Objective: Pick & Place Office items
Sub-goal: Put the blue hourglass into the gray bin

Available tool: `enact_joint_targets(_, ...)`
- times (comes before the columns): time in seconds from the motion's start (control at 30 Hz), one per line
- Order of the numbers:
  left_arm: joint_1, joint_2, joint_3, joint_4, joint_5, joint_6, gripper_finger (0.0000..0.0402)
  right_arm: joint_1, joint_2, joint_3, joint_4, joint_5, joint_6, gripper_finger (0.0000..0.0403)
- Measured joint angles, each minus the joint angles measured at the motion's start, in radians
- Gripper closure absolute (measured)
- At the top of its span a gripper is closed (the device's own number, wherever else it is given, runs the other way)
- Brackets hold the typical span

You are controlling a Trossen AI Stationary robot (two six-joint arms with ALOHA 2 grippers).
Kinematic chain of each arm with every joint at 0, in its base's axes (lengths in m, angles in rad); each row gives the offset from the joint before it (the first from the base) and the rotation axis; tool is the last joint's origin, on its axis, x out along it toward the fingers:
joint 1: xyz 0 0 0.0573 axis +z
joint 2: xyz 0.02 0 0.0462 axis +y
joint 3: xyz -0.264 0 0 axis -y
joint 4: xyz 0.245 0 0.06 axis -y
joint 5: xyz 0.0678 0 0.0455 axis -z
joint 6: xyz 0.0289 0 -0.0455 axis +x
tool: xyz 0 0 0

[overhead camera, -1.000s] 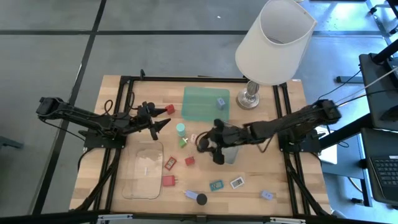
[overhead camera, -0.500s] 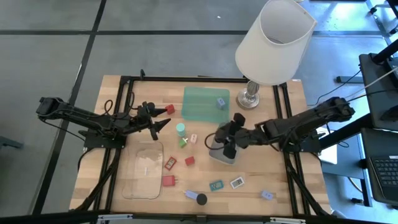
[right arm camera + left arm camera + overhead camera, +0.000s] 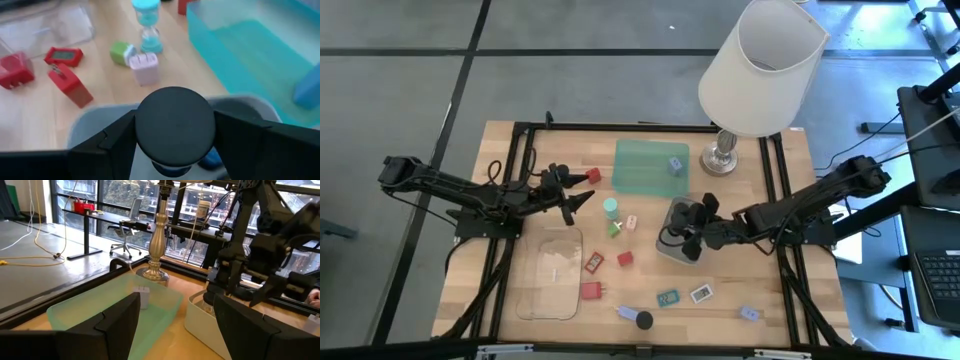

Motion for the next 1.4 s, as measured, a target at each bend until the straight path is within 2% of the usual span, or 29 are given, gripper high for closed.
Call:
enact_joint_targets(0.4, 0.000, 0.000, 0.000, 0.000, -0.051, 0.000, 0.0151, -0.001, 0.000, -0.092, 0.109, 0.019, 0.039, 0.0182)
enact_joint_targets(0.63, 0.000, 0.000, 0.000, 0.000, -0.051, 0.000, 0.0151, -0.006, 0.001, -0.101, 0.106, 0.092, 0.040, 0.0182)
enact_joint_targets(0.97, 0.000, 0.000, 0.000, 0.000, -0.051, 0.000, 0.0151, -0.008, 0.003, -0.101, 0.151, -0.003, 0.040, 0.0182)
enact_joint_targets(1.4, 0.000, 0.000, 0.000, 0.000, -0.050, 0.000, 0.0151, -0.014, 0.096, -0.102, 0.226, -0.020, 0.009, 0.0181)
